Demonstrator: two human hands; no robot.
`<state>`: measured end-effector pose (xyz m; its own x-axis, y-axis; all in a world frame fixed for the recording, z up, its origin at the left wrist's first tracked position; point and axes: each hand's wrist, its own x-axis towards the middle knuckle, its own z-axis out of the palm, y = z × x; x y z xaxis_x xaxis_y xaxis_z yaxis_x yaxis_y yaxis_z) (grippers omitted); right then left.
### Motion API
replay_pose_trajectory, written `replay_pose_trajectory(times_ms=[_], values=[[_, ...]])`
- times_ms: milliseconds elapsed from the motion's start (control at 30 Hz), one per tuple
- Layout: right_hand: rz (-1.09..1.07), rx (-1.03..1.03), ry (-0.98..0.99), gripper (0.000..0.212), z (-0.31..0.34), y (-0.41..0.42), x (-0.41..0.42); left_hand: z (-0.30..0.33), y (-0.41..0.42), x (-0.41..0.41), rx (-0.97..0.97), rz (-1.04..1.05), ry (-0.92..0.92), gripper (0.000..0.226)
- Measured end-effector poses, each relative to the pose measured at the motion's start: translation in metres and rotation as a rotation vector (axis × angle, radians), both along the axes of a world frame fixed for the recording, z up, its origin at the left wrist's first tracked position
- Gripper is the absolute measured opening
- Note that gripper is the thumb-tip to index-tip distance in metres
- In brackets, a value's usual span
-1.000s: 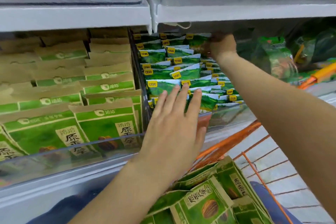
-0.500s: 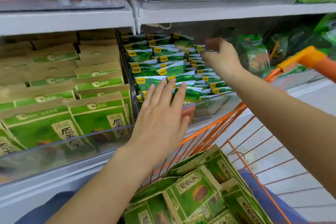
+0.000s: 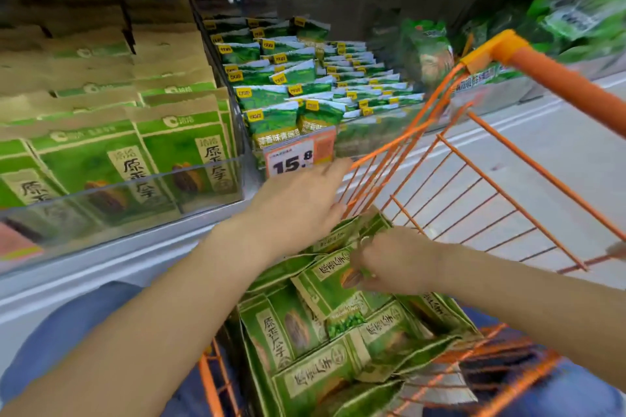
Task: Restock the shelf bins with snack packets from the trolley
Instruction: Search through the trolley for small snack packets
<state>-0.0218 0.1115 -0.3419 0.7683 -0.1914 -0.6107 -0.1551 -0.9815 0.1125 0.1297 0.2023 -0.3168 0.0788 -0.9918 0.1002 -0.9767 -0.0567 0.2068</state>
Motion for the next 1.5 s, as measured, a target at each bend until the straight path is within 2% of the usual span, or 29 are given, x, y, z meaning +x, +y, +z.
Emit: replay_pose_trajectory(times_ms=[67,167,200,300,400,500,633,700,767,833,900,1000,1067,1133,1200,1300,1367,1433,1500], values=[[0.087,-0.004,0.184,0.035,-0.019,0.012,0.001,-0.003,-0.002,0.008,-0.015,0.002,0.011,0.051],[0.107,0.05,0.518,0.022,-0.043,0.027,0.001,-0.004,-0.001,0.016,0.057,0.019,-0.053,0.045],[0.111,0.038,0.586,0.025,-0.046,0.031,-0.001,-0.005,-0.002,0.018,0.077,0.026,-0.059,0.044],[-0.028,0.07,0.644,0.06,-0.042,0.032,-0.004,-0.007,-0.004,0.022,0.106,0.035,-0.048,0.044],[-0.175,0.15,0.438,0.073,-0.025,0.023,-0.006,-0.009,-0.005,0.022,0.122,0.033,-0.064,0.045],[-0.173,0.134,0.135,0.083,-0.019,-0.005,0.0,-0.009,-0.006,0.022,0.127,0.043,-0.07,0.046],[-0.286,0.214,0.117,0.086,-0.024,-0.019,0.013,-0.01,-0.007,0.023,0.133,0.042,-0.048,0.047],[-0.274,0.188,0.015,0.077,-0.033,-0.013,0.011,-0.009,-0.005,0.023,0.123,0.038,-0.043,0.049],[-0.17,0.074,-0.152,0.051,-0.04,-0.009,0.004,-0.01,-0.004,0.024,0.114,0.035,-0.052,0.05],[-0.09,0.024,-0.148,0.032,-0.042,-0.007,-0.001,-0.01,-0.004,0.023,0.112,0.033,-0.064,0.05],[-0.103,0.047,-0.11,0.03,-0.044,-0.006,-0.002,-0.01,-0.006,0.023,0.118,0.032,-0.07,0.049],[-0.166,0.103,-0.232,0.043,-0.049,-0.002,-0.004,-0.01,-0.007,0.023,0.128,0.038,-0.069,0.047],[-0.073,0.091,-0.222,0.049,-0.053,0.003,-0.007,-0.009,-0.006,0.023,0.131,0.046,-0.075,0.047],[0.1,0.001,-0.166,0.051,-0.062,0.004,-0.011,-0.008,-0.006,0.022,0.14,0.047,-0.076,0.046],[0.304,-0.085,-0.217,0.051,-0.068,-0.001,-0.013,-0.008,-0.006,0.021,0.146,0.047,-0.068,0.045],[0.684,-0.073,-0.29,0.044,-0.077,-0.008,-0.013,-0.008,-0.006,0.021,0.138,0.054,-0.053,0.044],[0.854,-0.039,-0.228,0.053,-0.09,-0.006,-0.011,-0.006,-0.005,0.021,0.139,0.055,-0.054,0.044],[0.882,-0.02,-0.145,0.067,-0.102,-0.004,-0.007,-0.005,-0.005,0.02,0.154,0.056,-0.054,0.044],[0.857,-0.012,-0.197,0.064,-0.106,-0.004,-0.004,-0.005,-0.005,0.02,0.164,0.056,-0.051,0.043]])
